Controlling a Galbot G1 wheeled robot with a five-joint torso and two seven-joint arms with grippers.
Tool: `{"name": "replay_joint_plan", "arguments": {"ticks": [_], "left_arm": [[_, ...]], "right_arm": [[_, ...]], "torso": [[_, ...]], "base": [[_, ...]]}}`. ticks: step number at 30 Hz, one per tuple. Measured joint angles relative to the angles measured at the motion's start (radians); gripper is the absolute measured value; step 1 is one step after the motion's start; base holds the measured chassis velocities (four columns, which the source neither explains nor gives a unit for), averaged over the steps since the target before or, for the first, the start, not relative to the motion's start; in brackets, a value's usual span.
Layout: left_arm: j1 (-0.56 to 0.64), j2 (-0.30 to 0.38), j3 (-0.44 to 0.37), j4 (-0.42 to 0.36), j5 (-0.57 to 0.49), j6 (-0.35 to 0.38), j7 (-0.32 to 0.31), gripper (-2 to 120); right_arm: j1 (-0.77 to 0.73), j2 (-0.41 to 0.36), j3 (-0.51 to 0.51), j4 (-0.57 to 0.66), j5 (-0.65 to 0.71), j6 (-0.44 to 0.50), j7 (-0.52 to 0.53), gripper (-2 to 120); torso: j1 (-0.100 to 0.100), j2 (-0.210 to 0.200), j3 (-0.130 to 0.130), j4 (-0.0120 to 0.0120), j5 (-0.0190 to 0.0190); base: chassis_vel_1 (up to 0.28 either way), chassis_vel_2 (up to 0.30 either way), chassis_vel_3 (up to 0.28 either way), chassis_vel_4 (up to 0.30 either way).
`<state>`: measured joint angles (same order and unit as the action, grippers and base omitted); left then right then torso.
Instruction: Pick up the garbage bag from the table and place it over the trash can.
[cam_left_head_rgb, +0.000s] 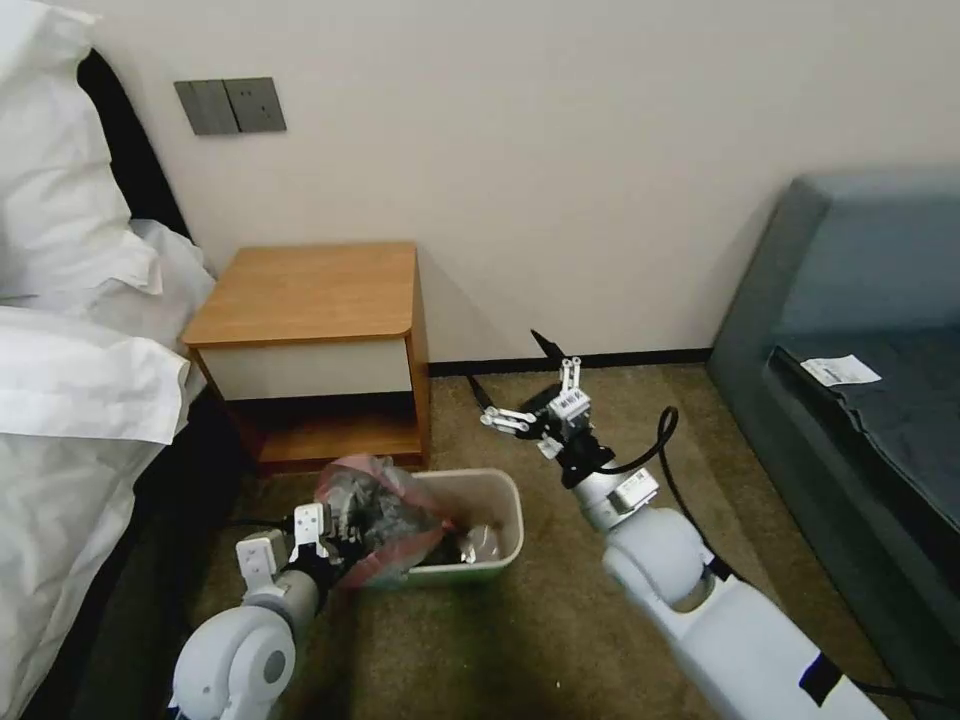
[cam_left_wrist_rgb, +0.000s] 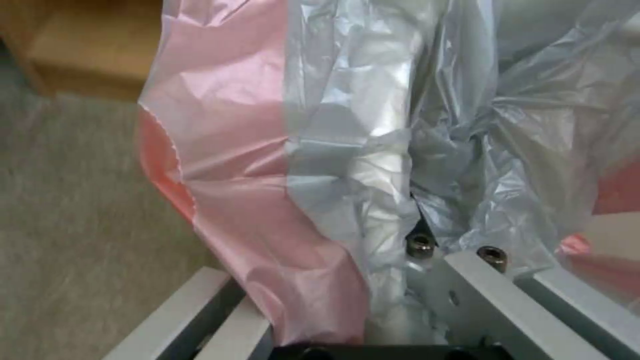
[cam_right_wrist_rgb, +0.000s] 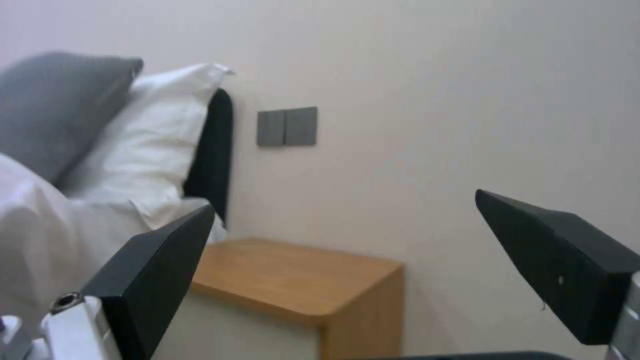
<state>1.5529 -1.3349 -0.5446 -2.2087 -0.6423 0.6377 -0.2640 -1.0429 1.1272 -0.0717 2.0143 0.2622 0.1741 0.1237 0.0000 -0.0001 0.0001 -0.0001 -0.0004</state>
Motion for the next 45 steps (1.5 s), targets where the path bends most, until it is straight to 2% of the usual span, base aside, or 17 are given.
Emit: {"name": "replay_joint_plan", "arguments": {"ticks": [1, 5, 6, 8, 10, 14, 21, 30, 45], "left_arm": [[0.0, 0.0, 0.0, 0.0, 0.0, 0.0, 0.0, 5], [0.027, -0.019, -0.001, -0.089, 0.013, -0.037, -0.04, 5], [0.027, -0.019, -0.001, -0.089, 0.013, -0.037, -0.04, 5], [0.04, -0.029, -0.004, -0.112, 0.025, -0.071, -0.049, 5], [0.046, -0.039, -0.006, -0.125, 0.034, -0.116, -0.055, 5], [0.047, -0.043, -0.008, -0.138, 0.039, -0.172, -0.062, 5], [0.062, -0.053, -0.008, -0.16, 0.043, -0.22, -0.063, 5], [0.082, -0.06, -0.002, -0.184, 0.055, -0.224, -0.064, 5], [0.089, -0.066, 0.006, -0.191, 0.063, -0.219, -0.062, 5]], "right_arm": [[0.0, 0.0, 0.0, 0.0, 0.0, 0.0, 0.0, 100], [-0.015, -0.021, -0.095, 0.142, 0.169, -0.174, 0.081, 100], [-0.015, -0.021, -0.095, 0.142, 0.169, -0.174, 0.081, 100], [-0.016, -0.036, -0.131, 0.209, 0.256, -0.27, 0.095, 100], [-0.013, -0.057, -0.151, 0.248, 0.288, -0.335, 0.071, 100], [-0.001, -0.086, -0.161, 0.238, 0.274, -0.371, 0.011, 100], [0.021, -0.107, -0.187, 0.181, 0.251, -0.382, -0.019, 100], [0.083, -0.098, -0.195, 0.09, 0.229, -0.371, -0.025, 100], [0.173, -0.034, -0.242, -0.004, 0.326, -0.365, 0.02, 100]], "torso": [[0.0, 0.0, 0.0, 0.0, 0.0], [0.0, 0.0, 0.0, 0.0, 0.0004], [0.0, 0.0, 0.0, 0.0, 0.0004], [0.0, 0.0, 0.0, 0.0002, 0.0004], [0.0, 0.0, 0.0, 0.0, 0.0003], [0.0, 0.0, 0.0, 0.0001, 0.0004], [0.0, 0.0, 0.0, 0.0, 0.0005], [0.0, 0.0, 0.0, 0.0001, 0.0004], [0.0, 0.0, 0.0, 0.0001, 0.0004]], "base": [[0.0, 0.0, 0.0, 0.0], [0.0, 0.0, 0.0, 0.0], [0.0, 0.0, 0.0, 0.0], [0.0, 0.0, 0.0, 0.0], [0.0, 0.0, 0.0, 0.0], [0.0, 0.0, 0.0, 0.0], [0.0, 0.0, 0.0, 0.0], [0.0, 0.0, 0.0, 0.0], [0.0, 0.0, 0.0, 0.0]]}}
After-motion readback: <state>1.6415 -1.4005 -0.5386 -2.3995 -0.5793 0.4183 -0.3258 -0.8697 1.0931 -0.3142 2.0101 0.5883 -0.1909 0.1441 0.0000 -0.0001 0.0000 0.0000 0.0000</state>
